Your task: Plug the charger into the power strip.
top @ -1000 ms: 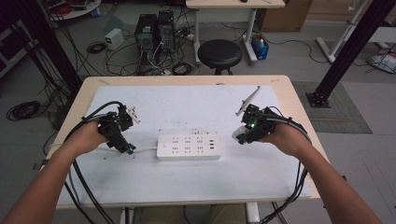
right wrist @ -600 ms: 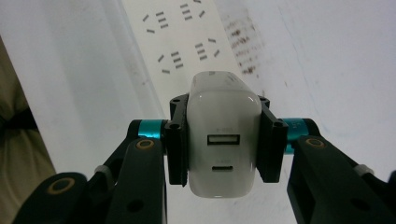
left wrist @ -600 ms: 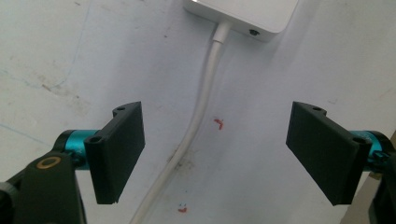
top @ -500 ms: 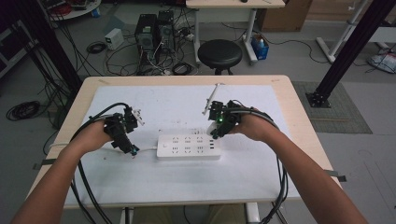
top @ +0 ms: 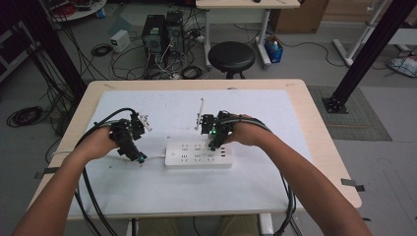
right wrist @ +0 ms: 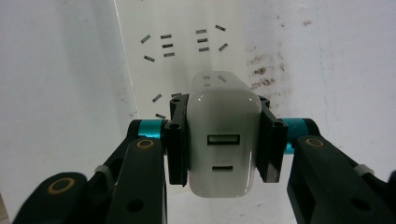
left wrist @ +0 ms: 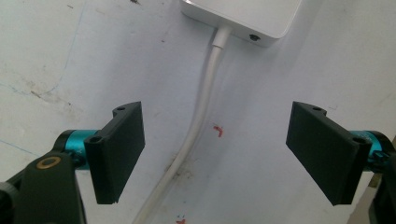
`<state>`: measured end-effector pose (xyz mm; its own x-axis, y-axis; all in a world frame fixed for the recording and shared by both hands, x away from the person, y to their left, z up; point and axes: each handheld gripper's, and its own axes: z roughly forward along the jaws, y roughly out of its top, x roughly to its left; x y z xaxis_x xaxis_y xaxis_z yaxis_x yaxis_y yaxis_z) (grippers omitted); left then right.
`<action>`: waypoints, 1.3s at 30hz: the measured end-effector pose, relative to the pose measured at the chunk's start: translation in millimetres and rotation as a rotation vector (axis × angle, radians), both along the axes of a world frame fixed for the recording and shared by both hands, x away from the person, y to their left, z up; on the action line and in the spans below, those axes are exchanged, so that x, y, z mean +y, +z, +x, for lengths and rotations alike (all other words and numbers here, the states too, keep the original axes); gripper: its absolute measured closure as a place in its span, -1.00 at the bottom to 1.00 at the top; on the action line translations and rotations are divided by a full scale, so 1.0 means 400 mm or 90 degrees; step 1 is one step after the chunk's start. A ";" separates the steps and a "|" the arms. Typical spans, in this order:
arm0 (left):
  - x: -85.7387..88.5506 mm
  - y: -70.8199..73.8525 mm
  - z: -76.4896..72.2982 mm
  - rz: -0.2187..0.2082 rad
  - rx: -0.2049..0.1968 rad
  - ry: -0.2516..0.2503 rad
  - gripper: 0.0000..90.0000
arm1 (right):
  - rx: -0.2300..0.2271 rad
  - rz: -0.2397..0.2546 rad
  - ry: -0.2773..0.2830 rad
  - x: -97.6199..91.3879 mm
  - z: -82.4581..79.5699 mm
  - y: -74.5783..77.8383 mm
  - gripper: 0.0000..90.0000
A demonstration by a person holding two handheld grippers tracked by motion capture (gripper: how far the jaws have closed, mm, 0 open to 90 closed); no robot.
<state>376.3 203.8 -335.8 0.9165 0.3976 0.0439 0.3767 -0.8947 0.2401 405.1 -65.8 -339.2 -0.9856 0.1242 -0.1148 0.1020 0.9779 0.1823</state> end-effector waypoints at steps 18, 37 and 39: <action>0.002 -0.008 0.001 -0.012 -0.004 0.008 -0.57 | -0.020 -0.085 0.069 0.063 0.002 -0.035 0.38; 0.005 -0.018 -0.006 -0.017 -0.002 0.015 -0.57 | -0.011 -0.105 0.066 0.062 0.009 -0.056 0.38; 0.003 -0.018 -0.006 -0.017 -0.001 0.010 -0.57 | -0.002 -0.115 0.067 0.066 0.014 -0.056 0.38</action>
